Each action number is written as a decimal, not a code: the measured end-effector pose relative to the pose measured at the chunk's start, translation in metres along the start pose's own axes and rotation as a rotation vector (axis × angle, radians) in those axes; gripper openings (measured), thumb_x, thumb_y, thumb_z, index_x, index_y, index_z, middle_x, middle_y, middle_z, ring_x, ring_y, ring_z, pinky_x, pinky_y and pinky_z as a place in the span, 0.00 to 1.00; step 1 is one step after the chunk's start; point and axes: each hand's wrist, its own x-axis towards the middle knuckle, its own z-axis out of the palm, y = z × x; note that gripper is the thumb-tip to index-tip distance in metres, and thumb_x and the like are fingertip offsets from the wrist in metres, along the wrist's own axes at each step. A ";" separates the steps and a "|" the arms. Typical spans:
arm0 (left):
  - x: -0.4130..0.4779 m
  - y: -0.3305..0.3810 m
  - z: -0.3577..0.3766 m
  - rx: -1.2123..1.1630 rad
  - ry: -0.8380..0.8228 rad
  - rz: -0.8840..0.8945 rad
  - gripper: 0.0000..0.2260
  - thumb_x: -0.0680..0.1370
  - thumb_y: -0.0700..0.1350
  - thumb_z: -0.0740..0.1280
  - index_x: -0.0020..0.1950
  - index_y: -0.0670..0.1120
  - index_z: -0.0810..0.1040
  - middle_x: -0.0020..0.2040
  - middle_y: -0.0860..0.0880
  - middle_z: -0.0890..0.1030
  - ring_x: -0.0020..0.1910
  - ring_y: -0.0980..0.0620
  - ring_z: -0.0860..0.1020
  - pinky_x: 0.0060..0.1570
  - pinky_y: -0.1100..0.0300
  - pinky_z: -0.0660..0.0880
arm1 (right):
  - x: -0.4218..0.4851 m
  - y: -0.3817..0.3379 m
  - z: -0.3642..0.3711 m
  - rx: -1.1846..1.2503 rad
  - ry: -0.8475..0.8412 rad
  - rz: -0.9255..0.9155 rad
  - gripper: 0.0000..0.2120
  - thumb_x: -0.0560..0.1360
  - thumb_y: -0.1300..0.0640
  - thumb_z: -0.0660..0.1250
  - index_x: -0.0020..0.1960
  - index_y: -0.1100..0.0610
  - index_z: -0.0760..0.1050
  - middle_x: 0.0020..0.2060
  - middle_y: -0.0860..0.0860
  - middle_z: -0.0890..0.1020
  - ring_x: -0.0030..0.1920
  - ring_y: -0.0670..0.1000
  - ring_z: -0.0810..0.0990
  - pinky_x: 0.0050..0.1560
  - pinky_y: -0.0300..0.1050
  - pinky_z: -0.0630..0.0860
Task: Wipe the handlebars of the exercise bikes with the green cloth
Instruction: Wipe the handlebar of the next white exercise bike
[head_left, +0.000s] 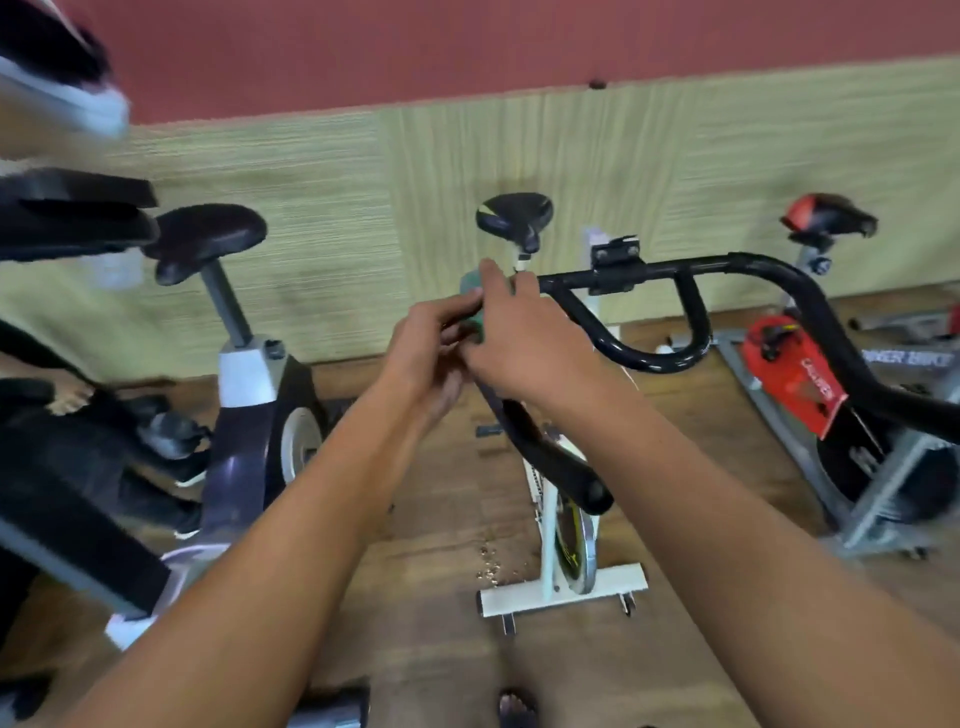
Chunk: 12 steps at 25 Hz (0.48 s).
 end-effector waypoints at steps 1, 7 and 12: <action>0.009 -0.004 0.004 0.030 -0.025 -0.016 0.04 0.78 0.35 0.63 0.45 0.40 0.76 0.23 0.52 0.68 0.17 0.59 0.67 0.18 0.69 0.64 | 0.004 0.007 -0.003 0.012 -0.002 0.037 0.35 0.77 0.53 0.65 0.78 0.52 0.52 0.70 0.57 0.64 0.66 0.63 0.72 0.59 0.56 0.72; 0.041 -0.029 0.015 0.461 -0.318 -0.048 0.10 0.81 0.47 0.66 0.44 0.44 0.80 0.27 0.51 0.77 0.23 0.56 0.75 0.32 0.61 0.75 | 0.003 0.050 -0.015 0.224 -0.013 0.276 0.21 0.73 0.54 0.69 0.66 0.51 0.71 0.57 0.52 0.80 0.55 0.55 0.80 0.50 0.47 0.75; 0.064 -0.038 -0.014 1.063 -0.373 0.363 0.10 0.79 0.50 0.65 0.41 0.50 0.83 0.40 0.51 0.84 0.39 0.57 0.80 0.48 0.56 0.74 | -0.055 0.065 -0.027 0.684 -0.141 0.515 0.16 0.75 0.59 0.71 0.61 0.47 0.76 0.51 0.55 0.85 0.49 0.56 0.85 0.46 0.45 0.79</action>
